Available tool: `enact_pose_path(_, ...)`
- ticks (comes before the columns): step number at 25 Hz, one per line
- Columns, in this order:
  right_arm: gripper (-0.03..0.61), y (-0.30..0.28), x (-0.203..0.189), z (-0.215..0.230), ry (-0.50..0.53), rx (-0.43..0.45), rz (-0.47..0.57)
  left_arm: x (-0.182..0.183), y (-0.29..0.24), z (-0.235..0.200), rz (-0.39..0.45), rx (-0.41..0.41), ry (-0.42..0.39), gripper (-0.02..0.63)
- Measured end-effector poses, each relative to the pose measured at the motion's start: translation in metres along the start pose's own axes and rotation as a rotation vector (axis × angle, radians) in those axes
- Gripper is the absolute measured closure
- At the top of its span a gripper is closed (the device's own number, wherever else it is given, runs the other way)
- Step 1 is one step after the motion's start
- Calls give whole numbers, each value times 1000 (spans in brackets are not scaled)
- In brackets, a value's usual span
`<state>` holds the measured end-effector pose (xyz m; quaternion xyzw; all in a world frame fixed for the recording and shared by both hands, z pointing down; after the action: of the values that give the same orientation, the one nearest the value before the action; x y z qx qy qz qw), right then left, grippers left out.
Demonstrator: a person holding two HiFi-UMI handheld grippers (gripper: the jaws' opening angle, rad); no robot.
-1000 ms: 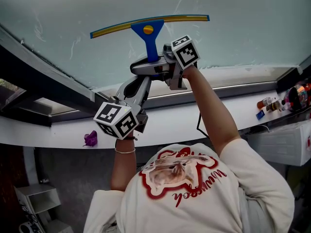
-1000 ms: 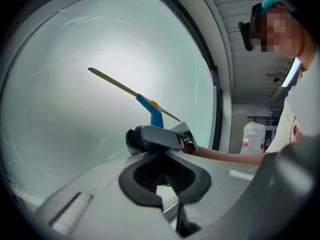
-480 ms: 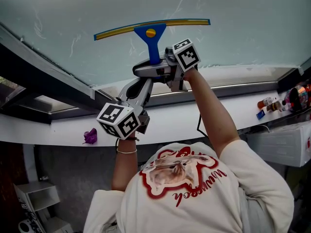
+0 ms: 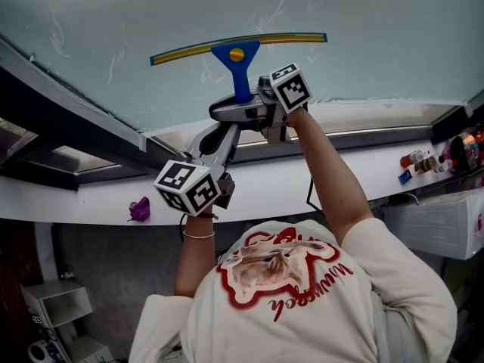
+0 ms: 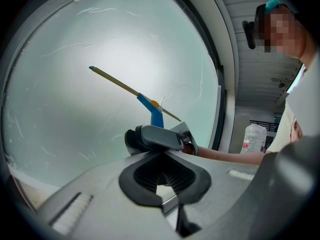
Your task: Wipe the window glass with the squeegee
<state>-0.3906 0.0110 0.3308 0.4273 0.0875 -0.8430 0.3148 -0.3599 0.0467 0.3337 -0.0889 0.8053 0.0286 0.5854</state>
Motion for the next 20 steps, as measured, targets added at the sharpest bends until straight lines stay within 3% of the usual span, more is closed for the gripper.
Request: enact_pose_path(20,491,6,-24,16,-51,-8,-15,-26,-3,-4,-39,10,56,607)
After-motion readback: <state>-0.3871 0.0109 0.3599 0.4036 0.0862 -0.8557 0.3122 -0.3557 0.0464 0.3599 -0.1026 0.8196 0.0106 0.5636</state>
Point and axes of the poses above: the fingertips, and each gripper's own axes: y backward along the fingers, z to its right, x out of its top, the point moved 3 cm from there along y, backward along the fingers, and after that the axes turned 6 degrees about -x, right-handed, at the moved point
